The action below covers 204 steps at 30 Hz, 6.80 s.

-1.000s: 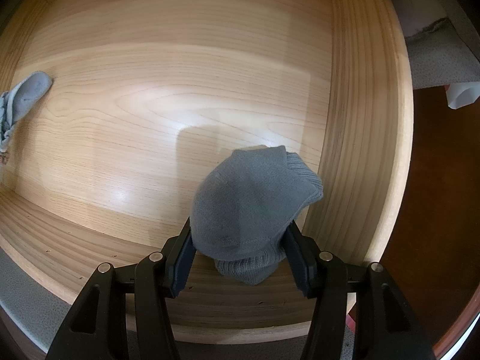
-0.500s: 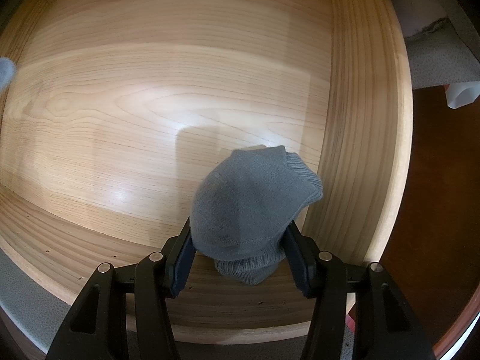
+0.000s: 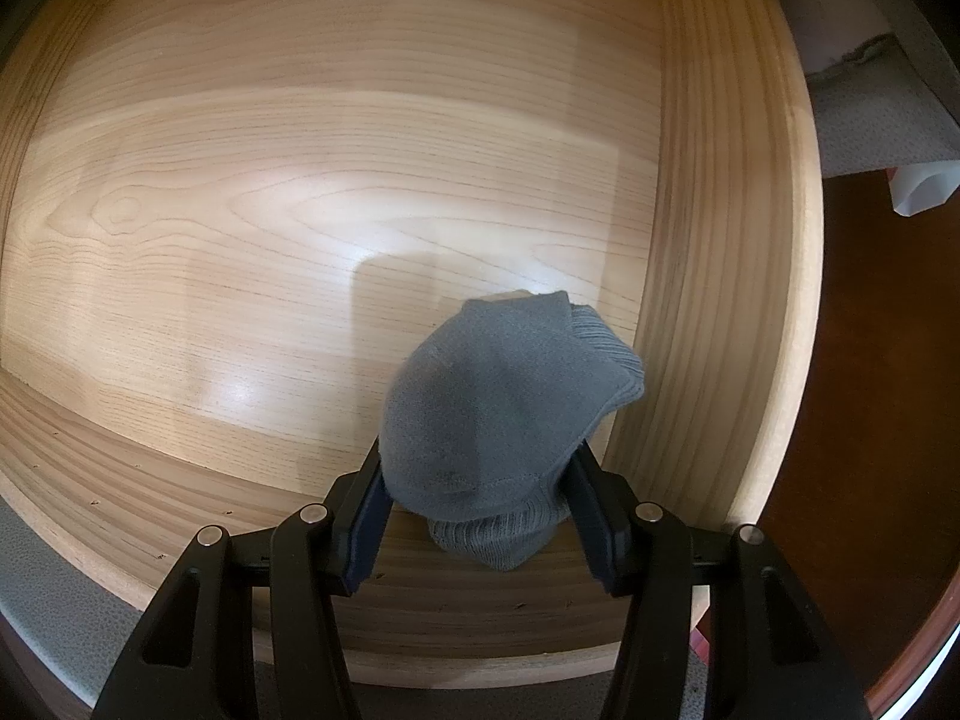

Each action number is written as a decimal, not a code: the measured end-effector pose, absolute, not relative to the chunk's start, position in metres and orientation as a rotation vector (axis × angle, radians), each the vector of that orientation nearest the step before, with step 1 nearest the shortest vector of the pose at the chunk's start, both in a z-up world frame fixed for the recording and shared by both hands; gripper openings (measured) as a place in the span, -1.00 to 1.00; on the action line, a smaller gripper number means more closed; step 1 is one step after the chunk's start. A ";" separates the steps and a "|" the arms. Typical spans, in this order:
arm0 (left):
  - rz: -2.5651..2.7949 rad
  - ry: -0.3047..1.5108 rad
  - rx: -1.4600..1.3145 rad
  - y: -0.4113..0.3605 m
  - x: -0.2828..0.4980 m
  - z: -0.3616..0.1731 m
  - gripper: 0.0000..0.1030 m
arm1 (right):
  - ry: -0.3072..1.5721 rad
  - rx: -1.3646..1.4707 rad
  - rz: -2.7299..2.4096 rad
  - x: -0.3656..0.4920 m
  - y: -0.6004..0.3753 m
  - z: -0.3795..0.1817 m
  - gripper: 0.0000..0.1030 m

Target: Take underwear out of drawer

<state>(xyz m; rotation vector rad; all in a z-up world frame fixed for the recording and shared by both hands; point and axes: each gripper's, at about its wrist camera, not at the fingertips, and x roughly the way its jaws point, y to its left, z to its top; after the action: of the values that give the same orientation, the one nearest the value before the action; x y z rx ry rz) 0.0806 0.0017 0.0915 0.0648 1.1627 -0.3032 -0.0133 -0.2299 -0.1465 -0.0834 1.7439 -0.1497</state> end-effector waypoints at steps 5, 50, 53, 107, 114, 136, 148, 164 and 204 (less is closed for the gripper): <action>-0.321 1.053 0.067 0.001 0.080 0.150 -0.65 | 1.744 -0.082 -0.151 -0.013 -0.229 -0.146 0.00; -0.114 1.031 0.253 -0.062 0.222 0.112 -0.44 | 1.739 -0.081 -0.150 -0.011 -0.233 -0.146 0.00; -0.131 1.016 0.257 -0.064 0.213 0.118 -0.41 | 1.739 -0.082 -0.150 -0.011 -0.233 -0.146 0.00; -0.069 0.999 0.134 -0.001 0.046 -0.014 -0.25 | 1.492 0.038 -0.091 -0.009 -0.249 -0.081 -0.12; -0.064 0.986 0.142 -0.002 0.043 -0.011 -0.25 | 1.423 0.067 -0.051 -0.009 -0.255 -0.031 -0.12; -0.050 0.973 0.164 -0.005 0.039 -0.008 -0.25 | 1.106 0.043 0.012 0.070 -0.219 0.173 -0.12; -0.053 0.972 0.162 -0.005 0.039 -0.009 -0.25 | 1.112 0.034 -0.065 0.170 -0.211 0.157 -0.12; -0.064 0.960 0.144 -0.002 0.041 -0.007 -0.25 | 1.187 0.065 -0.095 0.232 -0.213 0.098 -0.08; -0.055 0.932 0.182 -0.017 0.030 0.000 -0.25 | 0.989 0.016 -0.062 -0.077 -0.203 0.000 0.91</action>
<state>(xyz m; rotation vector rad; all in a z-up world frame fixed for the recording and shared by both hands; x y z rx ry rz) 0.0302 -0.0170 -0.0004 0.1819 0.9322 -0.0555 -0.0773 -0.2031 0.0005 0.0157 0.9892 -0.0622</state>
